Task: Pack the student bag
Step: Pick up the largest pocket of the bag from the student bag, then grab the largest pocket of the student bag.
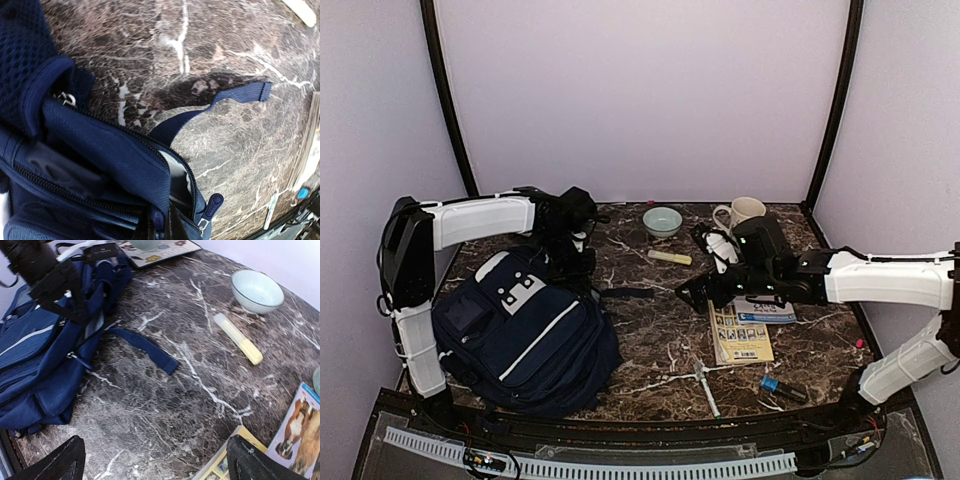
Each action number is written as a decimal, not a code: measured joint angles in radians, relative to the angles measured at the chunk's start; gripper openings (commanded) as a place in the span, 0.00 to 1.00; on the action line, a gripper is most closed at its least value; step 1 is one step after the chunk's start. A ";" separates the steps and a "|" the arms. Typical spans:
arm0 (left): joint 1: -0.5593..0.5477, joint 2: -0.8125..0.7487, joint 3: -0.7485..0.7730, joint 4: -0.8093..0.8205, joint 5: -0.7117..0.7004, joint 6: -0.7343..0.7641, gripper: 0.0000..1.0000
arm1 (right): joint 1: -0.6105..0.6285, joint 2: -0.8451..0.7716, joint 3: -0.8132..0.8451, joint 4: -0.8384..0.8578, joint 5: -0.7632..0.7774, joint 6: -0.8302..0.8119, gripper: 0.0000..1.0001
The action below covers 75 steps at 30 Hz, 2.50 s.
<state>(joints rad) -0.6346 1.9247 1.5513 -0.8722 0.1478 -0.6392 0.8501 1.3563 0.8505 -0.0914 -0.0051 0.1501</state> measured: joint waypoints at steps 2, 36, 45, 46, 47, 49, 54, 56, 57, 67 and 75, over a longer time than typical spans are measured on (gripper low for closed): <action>0.002 -0.008 -0.010 0.013 0.013 0.032 0.00 | 0.007 0.000 0.000 0.012 -0.023 -0.038 1.00; 0.001 -0.014 0.018 0.047 0.159 0.246 0.00 | 0.127 0.455 0.153 0.366 -0.266 -0.378 0.56; 0.001 -0.014 0.037 0.033 0.150 0.256 0.00 | 0.133 0.521 0.199 0.443 -0.272 -0.324 0.41; 0.001 -0.014 0.037 0.032 0.149 0.256 0.00 | 0.133 0.525 0.200 0.444 -0.273 -0.324 0.40; 0.001 -0.014 0.037 0.032 0.148 0.256 0.00 | 0.133 0.526 0.200 0.444 -0.274 -0.323 0.39; 0.001 -0.014 0.037 0.032 0.147 0.256 0.00 | 0.133 0.527 0.200 0.443 -0.274 -0.323 0.33; 0.001 -0.014 0.037 0.033 0.148 0.254 0.00 | 0.133 0.528 0.200 0.442 -0.284 -0.322 0.31; 0.001 -0.014 0.037 0.032 0.149 0.254 0.00 | 0.133 0.531 0.200 0.442 -0.284 -0.322 0.30; 0.001 -0.014 0.037 0.032 0.149 0.254 0.00 | 0.133 0.535 0.200 0.442 -0.284 -0.323 0.29; 0.001 -0.013 0.074 -0.008 0.148 0.256 0.00 | 0.133 0.576 0.204 0.434 -0.270 -0.338 0.00; 0.001 0.008 0.130 -0.044 0.135 0.243 0.00 | 0.133 0.562 0.202 0.443 -0.238 -0.333 0.00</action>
<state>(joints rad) -0.6334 1.9324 1.6814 -0.9161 0.2825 -0.3958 0.9833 1.9186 1.0527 0.3511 -0.2432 -0.1825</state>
